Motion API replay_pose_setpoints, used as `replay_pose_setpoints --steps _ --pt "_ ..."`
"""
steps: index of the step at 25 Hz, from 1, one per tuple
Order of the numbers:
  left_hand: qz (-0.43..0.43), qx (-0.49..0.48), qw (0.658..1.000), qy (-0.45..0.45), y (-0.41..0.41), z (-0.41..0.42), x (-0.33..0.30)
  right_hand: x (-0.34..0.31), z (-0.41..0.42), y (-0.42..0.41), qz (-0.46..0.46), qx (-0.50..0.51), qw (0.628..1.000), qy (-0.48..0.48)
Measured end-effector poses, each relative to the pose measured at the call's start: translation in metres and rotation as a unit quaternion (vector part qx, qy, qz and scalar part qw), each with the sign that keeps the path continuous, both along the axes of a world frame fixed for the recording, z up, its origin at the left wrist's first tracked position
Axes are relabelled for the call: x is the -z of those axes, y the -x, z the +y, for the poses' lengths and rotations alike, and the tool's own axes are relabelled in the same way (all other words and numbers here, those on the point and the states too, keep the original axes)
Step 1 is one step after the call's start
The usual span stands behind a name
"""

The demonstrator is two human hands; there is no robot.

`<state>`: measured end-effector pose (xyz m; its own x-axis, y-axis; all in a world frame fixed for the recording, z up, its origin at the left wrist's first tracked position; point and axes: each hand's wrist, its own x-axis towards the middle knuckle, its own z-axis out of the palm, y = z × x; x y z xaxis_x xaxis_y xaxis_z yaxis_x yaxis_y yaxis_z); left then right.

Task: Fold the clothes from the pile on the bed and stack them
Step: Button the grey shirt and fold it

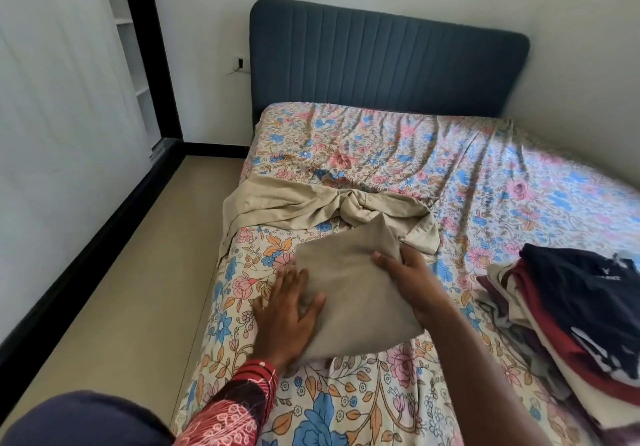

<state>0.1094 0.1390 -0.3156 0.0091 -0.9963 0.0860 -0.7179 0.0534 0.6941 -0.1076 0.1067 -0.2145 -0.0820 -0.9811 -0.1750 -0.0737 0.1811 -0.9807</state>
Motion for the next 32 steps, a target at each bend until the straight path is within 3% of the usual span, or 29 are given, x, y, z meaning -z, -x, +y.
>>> replay_pose_setpoints --steps 2,3,6,7,9,12,13,15,18,20,21,23,24,26,29,32 --pt "0.148 0.035 0.988 -0.004 0.004 0.007 -0.012 -0.034 0.005 0.002 0.088 0.001 0.995 0.056" --pt "0.254 0.052 0.965 -0.029 0.007 0.012 -0.023 -0.055 0.009 -0.001 0.166 -0.013 0.981 0.099" --pt "0.568 0.052 0.809 -0.146 0.008 0.019 -0.049 -0.105 0.02 -0.032 0.44 -0.08 0.87 0.208" --pt "0.626 0.036 0.76 -0.172 0.002 0.02 -0.056 -0.113 0.022 -0.052 0.501 -0.107 0.83 0.221" --pt "0.688 -0.01 0.698 -0.197 -0.021 0.018 -0.053 -0.102 0.029 -0.104 0.584 -0.164 0.766 0.211" --pt "0.708 -0.076 0.67 -0.212 -0.07 0.02 -0.04 -0.038 0.061 -0.185 0.638 -0.286 0.695 0.168" --pt "0.702 -0.083 0.674 -0.215 -0.082 0.024 -0.04 -0.014 0.07 -0.201 0.633 -0.317 0.69 0.151" --pt "0.658 -0.101 0.716 -0.213 -0.1 0.028 -0.039 0.019 0.079 -0.216 0.594 -0.336 0.719 0.133" --pt "0.593 -0.125 0.76 -0.233 -0.111 0.032 -0.029 0.023 0.071 -0.195 0.425 -0.344 0.834 0.075" --pt "0.593 -0.151 0.756 -0.232 -0.111 0.031 -0.025 0.019 0.053 -0.159 0.359 -0.25 0.896 0.082" --pt "0.589 -0.182 0.754 -0.227 -0.107 0.03 -0.025 0.019 0.041 -0.137 0.37 -0.161 0.91 0.097" --pt "0.581 -0.266 0.745 -0.19 -0.097 0.027 -0.023 0.026 0.017 -0.096 0.411 -0.03 0.908 0.08" --pt "0.569 -0.304 0.745 -0.169 -0.09 0.027 -0.022 0.031 0.01 -0.083 0.424 -0.02 0.905 0.033" --pt "0.508 -0.36 0.772 -0.125 -0.078 0.028 -0.021 0.045 -0.003 -0.073 0.413 -0.059 0.907 -0.063" --pt "0.365 -0.391 0.842 -0.064 -0.066 0.04 -0.034 0.042 -0.011 -0.079 0.321 -0.08 0.939 -0.092" --pt "0.309 -0.348 0.879 -0.104 -0.077 0.046 -0.033 0.037 -0.013 -0.087 0.282 -0.166 0.939 -0.106"
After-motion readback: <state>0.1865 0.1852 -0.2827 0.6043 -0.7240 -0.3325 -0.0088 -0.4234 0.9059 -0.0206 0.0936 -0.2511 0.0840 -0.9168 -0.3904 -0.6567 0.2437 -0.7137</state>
